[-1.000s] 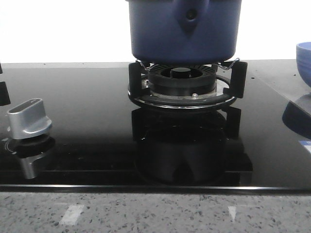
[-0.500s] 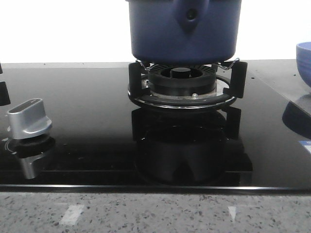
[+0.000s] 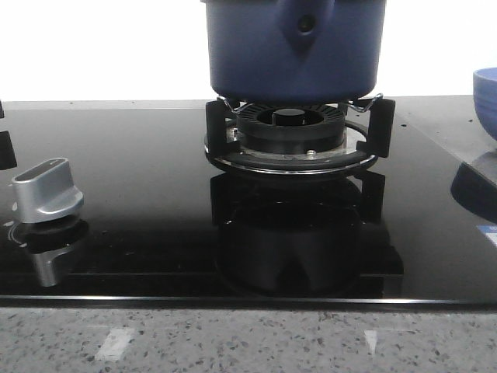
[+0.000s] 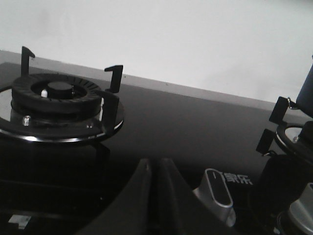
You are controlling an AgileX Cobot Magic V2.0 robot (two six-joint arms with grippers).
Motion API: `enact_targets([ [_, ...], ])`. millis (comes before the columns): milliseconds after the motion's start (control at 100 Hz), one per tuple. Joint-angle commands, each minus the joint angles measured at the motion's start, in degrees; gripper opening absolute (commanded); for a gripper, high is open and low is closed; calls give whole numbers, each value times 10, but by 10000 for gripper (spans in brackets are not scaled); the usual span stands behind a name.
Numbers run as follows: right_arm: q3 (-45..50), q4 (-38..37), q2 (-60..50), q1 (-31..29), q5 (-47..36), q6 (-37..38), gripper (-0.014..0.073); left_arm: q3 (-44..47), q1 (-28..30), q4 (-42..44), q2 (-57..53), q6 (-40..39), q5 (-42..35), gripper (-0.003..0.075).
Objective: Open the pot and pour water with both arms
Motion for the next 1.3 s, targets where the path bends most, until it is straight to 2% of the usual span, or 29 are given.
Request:
enact_targets([
  [0,-15,15,4,2,-20,-6,-47,19,-2,-3,-17,-7,-3,-20],
  [60,-15,15,4,2,-20,-6,-47,19,-4,-3,-17,-7,15,-20],
  [990,-15,11,4,2,-23,-6,-47,18,-4,-3,-17,-7,13,-20],
  [1070,-15,-34,4,2,-46,8,-47,18,-4,-3,-17,-7,13,-20],
  [1130,-15,-93,4,2,-81,101,-47,18,-4,-3,-17,-7,13,-20],
  [1180,-15,-197,4,1,-113,210,-47,18,-4,-3,-17,-7,13,-20],
  [1250,-14,-414,4,1,-132,381,-47,18,-4,-3,-17,-7,13,-20],
  [1290,-11,-506,4,1,-139,477,-47,18,-4,-3,-17,-7,13,-20],
])
